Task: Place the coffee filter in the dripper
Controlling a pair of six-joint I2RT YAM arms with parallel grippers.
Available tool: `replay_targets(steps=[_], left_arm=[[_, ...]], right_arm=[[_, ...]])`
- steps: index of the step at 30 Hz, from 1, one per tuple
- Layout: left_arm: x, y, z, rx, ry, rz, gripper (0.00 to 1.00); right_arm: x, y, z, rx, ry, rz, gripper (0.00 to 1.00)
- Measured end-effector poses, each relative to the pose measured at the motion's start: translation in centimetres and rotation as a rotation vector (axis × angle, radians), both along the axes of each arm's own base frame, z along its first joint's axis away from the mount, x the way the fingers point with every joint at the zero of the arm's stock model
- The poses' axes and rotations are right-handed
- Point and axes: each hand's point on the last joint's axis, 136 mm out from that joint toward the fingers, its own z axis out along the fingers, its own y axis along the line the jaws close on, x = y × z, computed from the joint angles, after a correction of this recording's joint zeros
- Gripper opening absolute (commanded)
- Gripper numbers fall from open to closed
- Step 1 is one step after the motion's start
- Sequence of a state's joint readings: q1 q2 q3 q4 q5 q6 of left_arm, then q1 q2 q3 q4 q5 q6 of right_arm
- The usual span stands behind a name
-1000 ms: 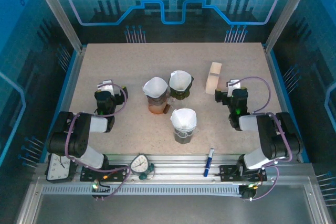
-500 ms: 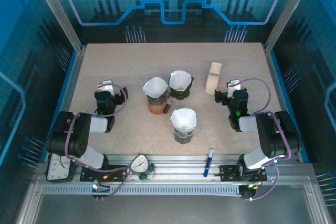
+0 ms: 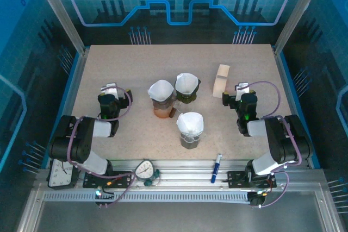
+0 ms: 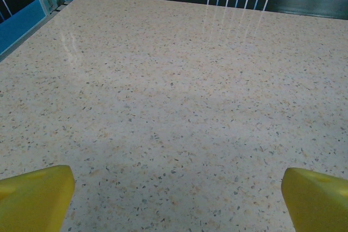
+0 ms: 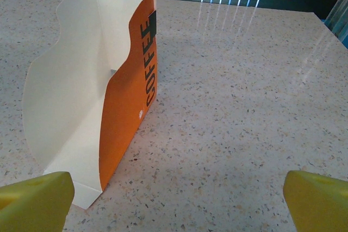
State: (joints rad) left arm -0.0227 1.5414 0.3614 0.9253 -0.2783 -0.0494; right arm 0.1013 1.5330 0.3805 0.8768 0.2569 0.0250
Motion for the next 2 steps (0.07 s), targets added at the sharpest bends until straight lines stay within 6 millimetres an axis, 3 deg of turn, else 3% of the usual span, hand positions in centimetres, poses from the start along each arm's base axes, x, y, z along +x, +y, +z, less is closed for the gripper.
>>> replay_targets(steps=[2], left_arm=[[0.00, 0.00, 0.00, 0.000, 0.000, 0.000, 0.99]], right_arm=[[0.00, 0.01, 0.00, 0.000, 0.000, 0.000, 1.00]])
